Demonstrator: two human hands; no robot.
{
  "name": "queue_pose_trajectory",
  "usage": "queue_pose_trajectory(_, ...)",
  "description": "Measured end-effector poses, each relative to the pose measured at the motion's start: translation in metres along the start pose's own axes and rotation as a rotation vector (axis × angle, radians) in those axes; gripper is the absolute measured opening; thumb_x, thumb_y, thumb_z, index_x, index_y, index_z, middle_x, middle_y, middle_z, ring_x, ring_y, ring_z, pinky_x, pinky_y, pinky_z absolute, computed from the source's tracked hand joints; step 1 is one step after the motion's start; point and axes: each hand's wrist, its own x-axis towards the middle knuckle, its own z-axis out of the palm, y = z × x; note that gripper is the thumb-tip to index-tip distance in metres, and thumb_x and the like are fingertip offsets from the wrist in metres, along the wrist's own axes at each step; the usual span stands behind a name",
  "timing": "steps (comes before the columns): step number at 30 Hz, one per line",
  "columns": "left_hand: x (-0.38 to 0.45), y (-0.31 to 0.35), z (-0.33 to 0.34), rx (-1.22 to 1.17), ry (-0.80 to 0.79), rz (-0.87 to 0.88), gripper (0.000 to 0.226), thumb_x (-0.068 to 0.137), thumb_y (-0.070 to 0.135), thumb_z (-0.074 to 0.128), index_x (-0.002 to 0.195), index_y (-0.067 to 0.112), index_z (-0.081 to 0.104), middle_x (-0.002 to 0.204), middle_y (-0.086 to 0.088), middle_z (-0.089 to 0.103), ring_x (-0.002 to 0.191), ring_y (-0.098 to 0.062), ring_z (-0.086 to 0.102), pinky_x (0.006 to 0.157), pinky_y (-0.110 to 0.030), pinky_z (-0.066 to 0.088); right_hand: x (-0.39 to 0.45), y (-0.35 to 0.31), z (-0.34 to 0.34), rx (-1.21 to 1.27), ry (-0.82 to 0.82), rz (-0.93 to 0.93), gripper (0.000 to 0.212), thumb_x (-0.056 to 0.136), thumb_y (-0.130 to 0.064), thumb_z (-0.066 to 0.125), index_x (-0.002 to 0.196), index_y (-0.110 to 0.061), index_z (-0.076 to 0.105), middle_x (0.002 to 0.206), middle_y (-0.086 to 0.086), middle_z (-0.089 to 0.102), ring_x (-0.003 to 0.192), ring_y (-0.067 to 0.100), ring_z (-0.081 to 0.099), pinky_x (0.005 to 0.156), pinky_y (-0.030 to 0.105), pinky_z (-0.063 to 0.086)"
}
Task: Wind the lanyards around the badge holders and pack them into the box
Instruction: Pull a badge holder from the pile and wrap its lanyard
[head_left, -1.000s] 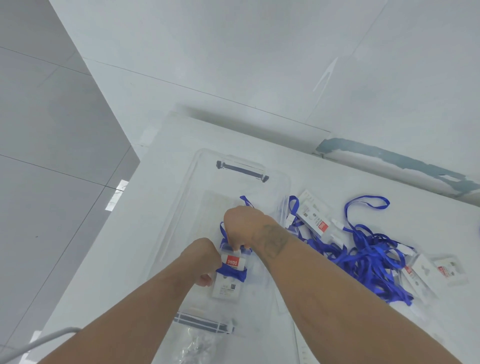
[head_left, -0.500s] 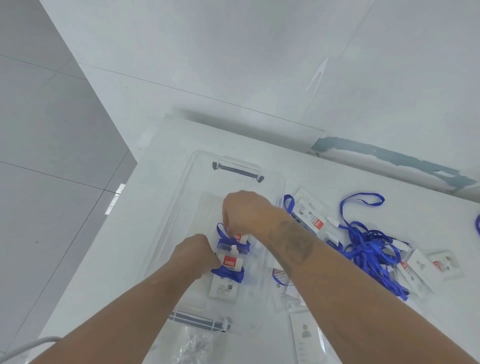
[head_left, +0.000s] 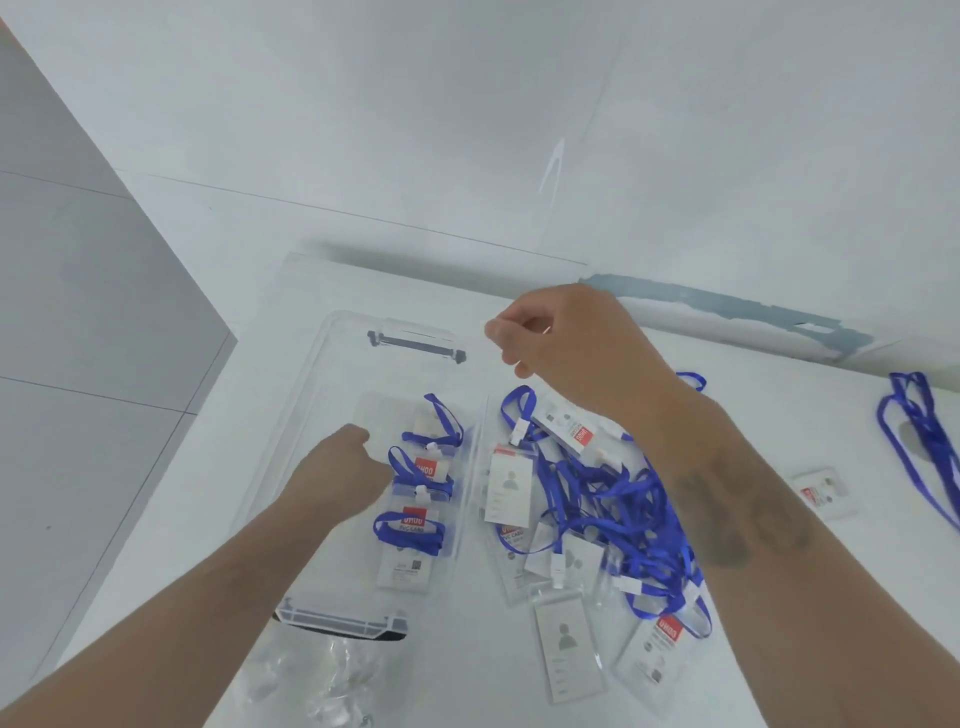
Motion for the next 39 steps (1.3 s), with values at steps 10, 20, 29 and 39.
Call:
queue_pose_trajectory(10, -0.076, 0.082, 0.010, -0.540, 0.371, 0.441, 0.023, 0.093, 0.017, 0.052, 0.105, 0.032, 0.063, 0.107, 0.021, 0.063, 0.094, 0.007, 0.057, 0.062, -0.007, 0.043, -0.077, 0.076, -0.065, 0.207, 0.289, 0.126, 0.018, 0.092, -0.034, 0.063, 0.081, -0.025, 0.073, 0.072, -0.009, 0.072, 0.065, 0.006, 0.069, 0.080, 0.037, 0.058)
queue_pose_trajectory(20, -0.110, 0.130, 0.072, -0.461, 0.253, 0.565, 0.020, 0.093, 0.020, 0.055, 0.102, 0.035, 0.064, 0.100, 0.025, 0.065, 0.087, 0.007, 0.060, 0.066, -0.013, 0.045, -0.124, 0.137, -0.072, 0.196, 0.248, 0.192, 0.016, 0.092, -0.036, 0.062, 0.080, -0.032, 0.072, 0.070, -0.010, 0.071, 0.059, 0.002, 0.063, 0.059, 0.014, 0.044)
queue_pose_trajectory(29, -0.094, 0.075, 0.140, -0.084, -0.034, 0.241, 0.016, 0.087, 0.027, 0.058, 0.101, 0.033, 0.059, 0.099, 0.012, 0.067, 0.084, -0.013, 0.064, 0.075, -0.029, 0.051, -0.151, 0.176, 0.007, 0.034, -0.120, 0.306, 0.018, 0.092, -0.046, 0.057, 0.095, -0.036, 0.071, 0.089, -0.021, 0.071, 0.083, -0.005, 0.065, 0.079, 0.023, 0.053)
queue_pose_trajectory(39, -0.082, 0.022, 0.192, 0.035, -0.150, -0.003, 0.019, 0.075, 0.034, 0.063, 0.090, 0.028, 0.052, 0.090, 0.005, 0.068, 0.087, -0.019, 0.070, 0.084, -0.033, 0.057, -0.171, 0.197, 0.107, -0.111, -0.275, 0.416, 0.034, 0.091, -0.030, 0.056, 0.124, -0.033, 0.058, 0.115, -0.012, 0.065, 0.100, 0.010, 0.058, 0.080, 0.022, 0.044)
